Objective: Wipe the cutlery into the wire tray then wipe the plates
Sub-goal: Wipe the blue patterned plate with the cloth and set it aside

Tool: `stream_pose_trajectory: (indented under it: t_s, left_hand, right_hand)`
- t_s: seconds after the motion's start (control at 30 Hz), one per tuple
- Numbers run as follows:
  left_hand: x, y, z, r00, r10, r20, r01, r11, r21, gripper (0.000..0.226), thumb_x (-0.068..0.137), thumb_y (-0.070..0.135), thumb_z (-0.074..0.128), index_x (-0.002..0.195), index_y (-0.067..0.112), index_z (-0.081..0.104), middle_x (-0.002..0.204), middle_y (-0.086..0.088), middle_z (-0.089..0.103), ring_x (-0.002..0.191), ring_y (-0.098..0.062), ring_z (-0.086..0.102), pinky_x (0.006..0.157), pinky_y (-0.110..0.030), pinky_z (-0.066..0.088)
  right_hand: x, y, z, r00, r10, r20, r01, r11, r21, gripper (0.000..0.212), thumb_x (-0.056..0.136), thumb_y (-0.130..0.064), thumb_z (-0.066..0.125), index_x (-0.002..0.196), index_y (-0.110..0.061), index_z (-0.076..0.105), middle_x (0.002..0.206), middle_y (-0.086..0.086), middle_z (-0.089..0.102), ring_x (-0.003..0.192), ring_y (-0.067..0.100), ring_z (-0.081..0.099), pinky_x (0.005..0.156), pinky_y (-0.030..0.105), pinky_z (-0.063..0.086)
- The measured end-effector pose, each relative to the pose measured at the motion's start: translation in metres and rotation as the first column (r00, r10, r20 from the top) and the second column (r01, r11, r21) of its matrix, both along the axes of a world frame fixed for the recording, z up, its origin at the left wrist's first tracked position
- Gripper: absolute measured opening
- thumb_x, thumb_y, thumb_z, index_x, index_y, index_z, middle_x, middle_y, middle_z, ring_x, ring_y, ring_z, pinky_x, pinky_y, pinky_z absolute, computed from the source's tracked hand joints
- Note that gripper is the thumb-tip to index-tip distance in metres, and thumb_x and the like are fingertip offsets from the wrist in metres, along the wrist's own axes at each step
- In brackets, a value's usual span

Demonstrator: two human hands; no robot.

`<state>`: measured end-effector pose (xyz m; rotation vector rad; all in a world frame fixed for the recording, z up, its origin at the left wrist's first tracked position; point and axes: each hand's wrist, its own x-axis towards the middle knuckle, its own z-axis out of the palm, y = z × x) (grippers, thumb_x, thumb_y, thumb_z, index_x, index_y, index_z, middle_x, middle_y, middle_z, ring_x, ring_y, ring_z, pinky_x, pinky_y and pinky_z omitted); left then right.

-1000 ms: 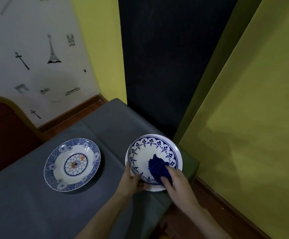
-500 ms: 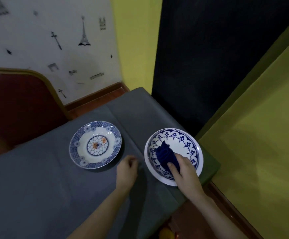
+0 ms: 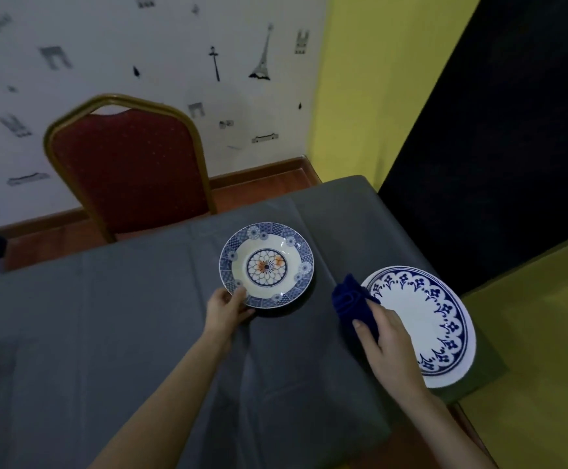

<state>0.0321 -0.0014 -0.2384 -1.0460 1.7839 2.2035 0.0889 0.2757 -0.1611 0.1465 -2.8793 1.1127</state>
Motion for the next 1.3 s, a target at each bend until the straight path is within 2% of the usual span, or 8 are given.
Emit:
stream_pose_trajectory:
  t_s: [0.07,0.27,0.4,0.53,0.83,1.07,1.17,1.3]
  left_hand:
    - [-0.007,0.003,-0.006,1.0,0.017,-0.001,-0.017,0.998,-0.058,0.02,0.095,0.007,0.058,0.109,-0.003,0.048,0.113,-0.025,0.061,0.082,-0.028,0.068,0.061,-0.033,0.063]
    - [0.016,-0.029,-0.004,0.996,-0.057,0.063,0.064,0.992,-0.106,0.018,0.093,-0.003,0.054,0.108,0.004,0.048,0.111,-0.02,0.062,0.092,-0.032,0.067,0.078,-0.043,0.059]
    - [0.055,-0.081,0.003,0.981,-0.181,0.071,0.19,0.973,-0.131,0.018,0.092,-0.004,0.055,0.109,-0.001,0.051,0.109,-0.02,0.065,0.089,-0.031,0.068,0.069,-0.042,0.061]
    - [0.103,-0.129,0.014,0.958,-0.28,0.067,0.287,0.948,-0.138,0.023,0.091,-0.005,0.058,0.113,-0.002,0.052,0.102,-0.017,0.064,0.081,-0.023,0.067,0.056,-0.026,0.06]
    - [0.208,-0.226,0.003,0.937,-0.331,0.114,0.347,0.92,-0.181,0.017,0.093,-0.003,0.056,0.109,0.003,0.055,0.093,-0.01,0.066,0.074,-0.016,0.067,0.057,-0.025,0.059]
    - [0.235,-0.236,-0.005,0.948,-0.314,0.051,0.318,0.935,-0.159,0.019,0.091,-0.003,0.057,0.105,0.01,0.056,0.099,-0.011,0.066,0.083,-0.016,0.067,0.064,-0.028,0.059]
    - [0.235,-0.237,-0.01,0.949,-0.312,0.05,0.316,0.938,-0.139,0.019,0.092,-0.002,0.057,0.104,0.012,0.055,0.103,-0.011,0.065,0.088,-0.021,0.067,0.067,-0.032,0.061]
    - [0.237,-0.233,-0.012,0.953,-0.301,0.047,0.304,0.944,-0.124,0.019,0.093,-0.003,0.055,0.108,0.008,0.052,0.1,-0.006,0.063,0.086,-0.017,0.066,0.063,-0.029,0.061]
  right_hand:
    - [0.003,-0.004,0.004,1.0,-0.002,-0.001,0.002,1.0,0.001,0.033,0.093,-0.021,0.054,0.126,-0.02,0.051,0.103,-0.01,0.057,0.098,0.008,0.05,0.08,0.023,0.039]
    - [0.013,-0.036,0.018,1.0,0.005,-0.018,-0.004,1.0,0.012,0.03,0.094,-0.022,0.053,0.123,-0.019,0.053,0.103,-0.011,0.057,0.096,0.005,0.05,0.078,0.019,0.037]
    - [0.021,-0.079,0.017,0.998,0.069,-0.009,-0.069,0.998,-0.004,0.028,0.094,-0.024,0.053,0.122,-0.026,0.053,0.105,-0.015,0.057,0.099,0.003,0.052,0.079,0.018,0.041]
    - [0.032,-0.122,0.014,0.992,0.116,-0.042,-0.11,0.987,0.121,0.028,0.094,-0.021,0.052,0.122,-0.02,0.054,0.104,-0.011,0.06,0.097,0.009,0.052,0.077,0.028,0.043]
    - [0.07,-0.237,-0.018,0.935,0.355,0.017,-0.345,0.894,0.287,0.032,0.087,-0.02,0.062,0.119,-0.015,0.057,0.104,-0.002,0.065,0.091,0.016,0.058,0.078,0.033,0.046]
    - [0.101,-0.281,-0.045,0.897,0.434,0.084,-0.381,0.661,0.647,0.059,0.057,-0.009,0.083,0.112,-0.007,0.064,0.111,0.013,0.065,0.094,0.03,0.06,0.083,0.048,0.047]
    - [0.102,-0.287,-0.05,0.889,0.448,0.098,-0.378,0.596,0.709,0.061,0.054,-0.002,0.082,0.113,-0.002,0.063,0.111,0.019,0.065,0.092,0.033,0.061,0.082,0.049,0.049]
    - [0.099,-0.278,-0.055,0.793,0.594,0.132,-0.474,0.467,0.747,0.06,0.051,-0.006,0.084,0.108,-0.004,0.066,0.107,0.015,0.067,0.088,0.029,0.063,0.082,0.043,0.051]
